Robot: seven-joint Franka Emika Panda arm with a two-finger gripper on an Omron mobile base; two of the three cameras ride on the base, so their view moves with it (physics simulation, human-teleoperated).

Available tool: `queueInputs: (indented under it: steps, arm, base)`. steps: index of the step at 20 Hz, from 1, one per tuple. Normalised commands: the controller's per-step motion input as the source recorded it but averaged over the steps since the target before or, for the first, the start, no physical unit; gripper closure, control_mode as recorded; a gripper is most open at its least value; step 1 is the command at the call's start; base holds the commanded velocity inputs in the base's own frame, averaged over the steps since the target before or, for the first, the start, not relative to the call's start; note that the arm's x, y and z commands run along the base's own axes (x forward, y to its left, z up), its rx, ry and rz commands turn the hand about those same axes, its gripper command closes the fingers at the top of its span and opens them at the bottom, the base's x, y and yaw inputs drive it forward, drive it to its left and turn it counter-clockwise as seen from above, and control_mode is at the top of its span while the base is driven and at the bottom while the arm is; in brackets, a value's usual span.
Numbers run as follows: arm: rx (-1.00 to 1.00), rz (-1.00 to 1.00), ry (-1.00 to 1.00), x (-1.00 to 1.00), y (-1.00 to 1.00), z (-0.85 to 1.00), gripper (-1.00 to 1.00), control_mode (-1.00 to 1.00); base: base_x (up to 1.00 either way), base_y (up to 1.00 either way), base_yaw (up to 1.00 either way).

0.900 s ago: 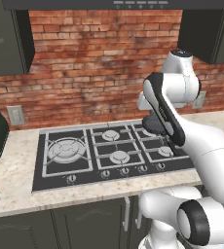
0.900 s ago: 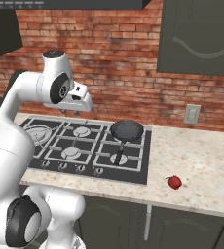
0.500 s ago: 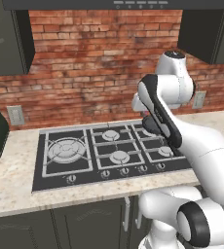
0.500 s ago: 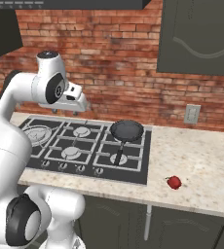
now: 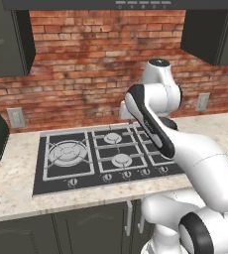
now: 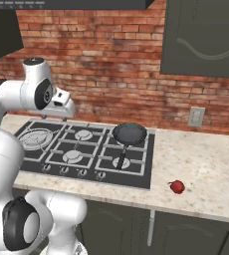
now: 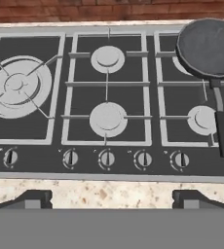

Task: Put the eggplant and bell pepper in the pan. Then turn on the rear right burner and set the heat to medium.

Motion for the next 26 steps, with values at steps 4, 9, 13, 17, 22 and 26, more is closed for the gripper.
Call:
queueInputs:
  steps: [4,9,13,17,22,26]
  arm:
    - [0.0,0.0,0.0,0.0,0.43,-0.16,-1.0,-1.0]
    - [0.0,0.0,0.0,0.0,0.37,-0.1,-1.0,-1.0]
    - [0.0,0.0,0.0,-0.01,0.37,-0.08,-1.0,-1.0]
    - [0.0,0.0,0.0,-0.06,0.34,-0.09,-1.0,-1.0]
    - [0.0,0.01,0.0,-0.08,0.37,-0.09,-1.0,-1.0]
    - [0.0,0.0,0.03,-0.01,0.34,-0.11,-1.0,-1.0]
  base:
    - [0.0,0.0,0.0]
    - [0.0,0.0,0.0]
    - [0.0,0.0,0.0]
    - [0.0,0.0,0.0]
    - [0.0,0.0,0.0]
    - [0.0,0.0,0.0]
